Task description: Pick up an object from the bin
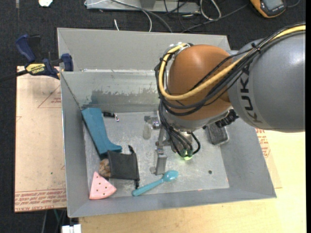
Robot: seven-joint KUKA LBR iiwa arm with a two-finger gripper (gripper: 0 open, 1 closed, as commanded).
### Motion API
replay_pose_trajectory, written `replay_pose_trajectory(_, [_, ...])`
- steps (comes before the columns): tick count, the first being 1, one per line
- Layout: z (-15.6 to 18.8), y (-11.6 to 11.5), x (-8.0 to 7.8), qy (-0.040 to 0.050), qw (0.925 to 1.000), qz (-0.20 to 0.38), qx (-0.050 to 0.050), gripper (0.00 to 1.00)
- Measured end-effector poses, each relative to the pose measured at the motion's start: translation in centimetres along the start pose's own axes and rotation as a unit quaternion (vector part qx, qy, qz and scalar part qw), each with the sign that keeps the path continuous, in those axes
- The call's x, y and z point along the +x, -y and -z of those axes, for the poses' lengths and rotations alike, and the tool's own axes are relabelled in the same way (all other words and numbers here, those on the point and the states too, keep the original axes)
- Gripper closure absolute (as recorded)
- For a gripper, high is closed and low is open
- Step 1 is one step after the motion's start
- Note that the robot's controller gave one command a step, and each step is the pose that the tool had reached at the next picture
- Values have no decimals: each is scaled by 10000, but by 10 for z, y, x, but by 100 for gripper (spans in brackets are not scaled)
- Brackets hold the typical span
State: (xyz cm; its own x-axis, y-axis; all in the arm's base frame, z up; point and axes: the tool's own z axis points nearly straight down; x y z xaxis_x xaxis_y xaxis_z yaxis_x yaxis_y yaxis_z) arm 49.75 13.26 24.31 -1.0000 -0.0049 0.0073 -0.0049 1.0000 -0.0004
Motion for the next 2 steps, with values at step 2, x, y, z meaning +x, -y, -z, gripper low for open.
replay_pose_trajectory(2, [-82, -28, -6, 55, 9994, -352, -21, 0])
